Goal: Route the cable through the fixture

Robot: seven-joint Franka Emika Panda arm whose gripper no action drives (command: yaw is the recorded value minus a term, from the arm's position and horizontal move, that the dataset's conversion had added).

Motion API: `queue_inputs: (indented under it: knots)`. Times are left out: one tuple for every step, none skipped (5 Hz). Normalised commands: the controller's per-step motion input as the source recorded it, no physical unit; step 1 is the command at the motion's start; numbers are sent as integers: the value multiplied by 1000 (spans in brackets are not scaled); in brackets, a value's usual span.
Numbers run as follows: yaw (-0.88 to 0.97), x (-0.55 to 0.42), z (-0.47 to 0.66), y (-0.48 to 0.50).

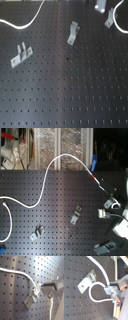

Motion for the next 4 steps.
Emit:
queue_inputs:
  knots:
    - [-228,246,-51,-84]
    - [-129,0,0,0]
    - [-191,-127,220,-54]
    - [-154,-170,64,-67]
